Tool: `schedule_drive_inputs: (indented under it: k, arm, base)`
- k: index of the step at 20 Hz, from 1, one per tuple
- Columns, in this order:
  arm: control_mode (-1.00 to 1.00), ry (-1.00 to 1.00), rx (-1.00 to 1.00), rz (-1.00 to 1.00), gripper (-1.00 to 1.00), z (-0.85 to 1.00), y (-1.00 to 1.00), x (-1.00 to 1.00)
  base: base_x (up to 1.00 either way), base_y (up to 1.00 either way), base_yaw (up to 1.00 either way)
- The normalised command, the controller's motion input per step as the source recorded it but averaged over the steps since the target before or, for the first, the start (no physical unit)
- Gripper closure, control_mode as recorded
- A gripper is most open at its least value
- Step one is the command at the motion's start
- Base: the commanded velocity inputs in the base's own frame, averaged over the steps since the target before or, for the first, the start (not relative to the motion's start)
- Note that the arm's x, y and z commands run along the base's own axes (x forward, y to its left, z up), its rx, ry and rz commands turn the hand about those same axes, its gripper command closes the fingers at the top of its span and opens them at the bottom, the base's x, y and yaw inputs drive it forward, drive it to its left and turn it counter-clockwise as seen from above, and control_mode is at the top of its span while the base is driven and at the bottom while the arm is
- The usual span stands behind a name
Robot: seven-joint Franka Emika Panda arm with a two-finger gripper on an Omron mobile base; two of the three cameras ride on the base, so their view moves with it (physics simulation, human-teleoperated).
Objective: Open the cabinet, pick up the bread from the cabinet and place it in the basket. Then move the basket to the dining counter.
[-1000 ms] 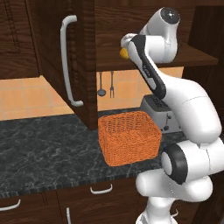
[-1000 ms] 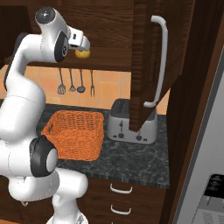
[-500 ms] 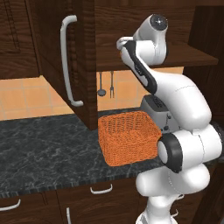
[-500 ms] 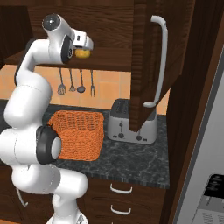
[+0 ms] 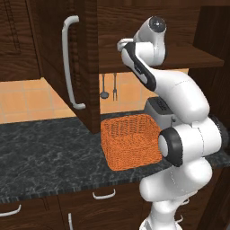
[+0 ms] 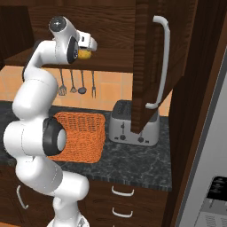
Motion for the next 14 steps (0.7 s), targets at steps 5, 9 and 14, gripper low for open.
schedule_drive_inputs:
  k: [5,9,14]
  arm:
    - [-1.00,0.00,0.00,0.00,-1.00,-0.09,0.00,0.17]
    - [-1.00,0.00,0.00,0.00,-1.00,-0.08,0.00,0.15]
    - [-1.00,0.00,0.00,0.00,-1.00,-0.07,0.00,0.27]
  base:
    - [0.00,0.00,0.00]
    - [0.00,0.00,0.00]
    - [0.00,0.00,0.00]
